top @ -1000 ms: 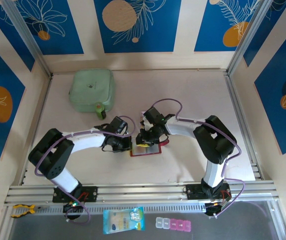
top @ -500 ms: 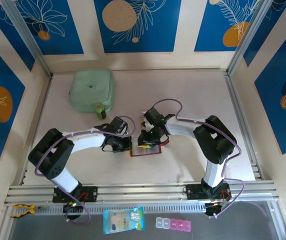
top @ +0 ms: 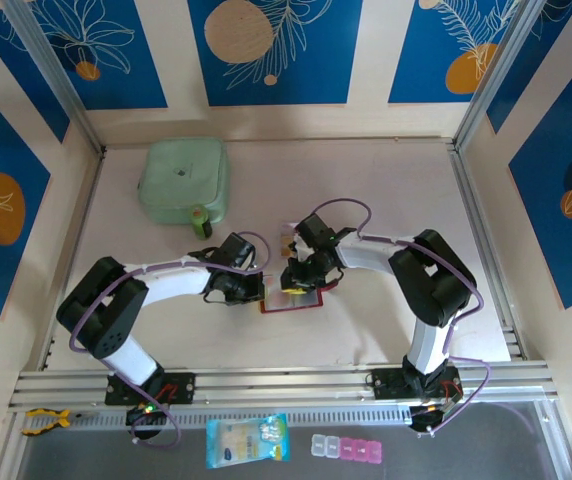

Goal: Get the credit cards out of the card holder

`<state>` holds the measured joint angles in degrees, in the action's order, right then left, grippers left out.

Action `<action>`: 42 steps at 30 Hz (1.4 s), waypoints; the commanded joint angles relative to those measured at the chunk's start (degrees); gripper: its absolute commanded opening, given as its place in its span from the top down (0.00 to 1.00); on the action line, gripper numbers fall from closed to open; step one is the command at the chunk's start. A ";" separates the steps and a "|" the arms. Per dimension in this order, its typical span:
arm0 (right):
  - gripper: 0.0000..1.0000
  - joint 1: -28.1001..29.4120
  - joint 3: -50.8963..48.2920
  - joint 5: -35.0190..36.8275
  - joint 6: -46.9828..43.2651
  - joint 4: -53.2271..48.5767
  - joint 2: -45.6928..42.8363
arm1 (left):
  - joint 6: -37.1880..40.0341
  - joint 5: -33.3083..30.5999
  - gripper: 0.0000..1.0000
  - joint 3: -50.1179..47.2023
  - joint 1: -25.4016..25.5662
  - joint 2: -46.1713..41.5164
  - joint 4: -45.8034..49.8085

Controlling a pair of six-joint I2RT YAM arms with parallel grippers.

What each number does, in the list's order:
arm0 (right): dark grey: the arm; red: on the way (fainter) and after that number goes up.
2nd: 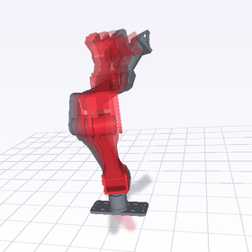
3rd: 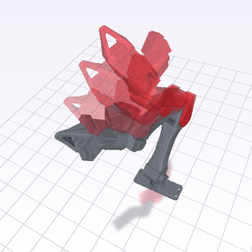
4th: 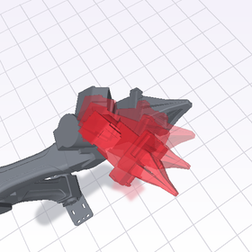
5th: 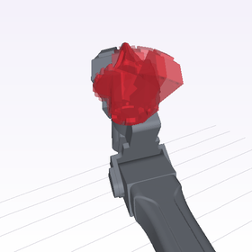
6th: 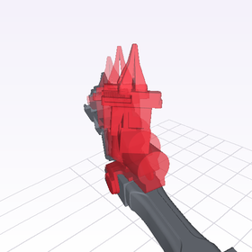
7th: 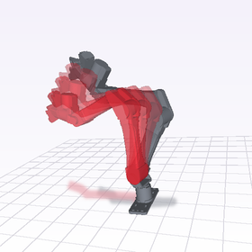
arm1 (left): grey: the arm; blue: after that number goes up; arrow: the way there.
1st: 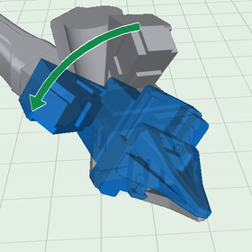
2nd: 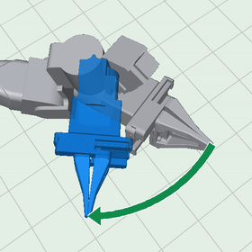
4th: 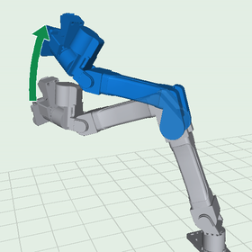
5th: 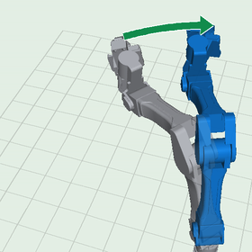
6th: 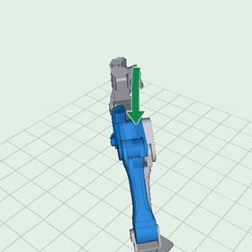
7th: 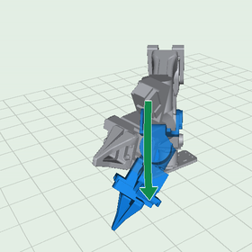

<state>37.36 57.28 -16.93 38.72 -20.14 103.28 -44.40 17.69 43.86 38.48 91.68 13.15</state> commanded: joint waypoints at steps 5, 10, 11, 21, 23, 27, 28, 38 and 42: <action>0.80 -2.44 -3.13 -7.42 -3.27 3.15 -1.68 | 1.56 -2.03 0.94 1.73 -0.40 -1.12 4.24; 0.83 -4.25 -4.27 -10.58 -5.41 4.21 -1.33 | 1.52 -2.83 0.92 3.30 -0.42 -2.93 5.94; 0.84 -4.67 -4.51 -11.24 -5.70 4.42 -1.24 | 1.43 -2.98 0.91 3.68 -0.38 -3.32 6.32; 0.88 -7.50 -7.49 -15.81 -7.42 8.27 -0.32 | -1.97 1.54 0.80 5.08 0.10 -3.55 1.51; 0.88 -7.89 -8.01 -16.35 -7.52 9.20 0.15 | -2.39 2.05 0.78 5.50 0.42 -2.77 0.85; 0.89 -8.42 -8.71 -17.00 -7.61 10.17 0.94 | -3.30 3.02 0.74 5.63 0.66 -1.06 -0.96; 0.90 -8.51 -8.87 -17.11 -7.58 10.28 0.96 | -3.42 3.29 0.73 5.60 0.67 -0.61 -1.35; 0.91 -8.88 -9.55 -17.70 -7.69 11.00 0.93 | -4.38 4.15 0.69 6.02 1.14 1.94 -3.26; 0.91 -9.15 -9.80 -17.84 -7.65 11.12 0.96 | -4.55 4.46 0.68 6.31 1.27 2.86 -3.61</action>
<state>28.69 48.60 -33.04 32.29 -9.37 103.42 -48.14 20.84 48.51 39.29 93.47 10.55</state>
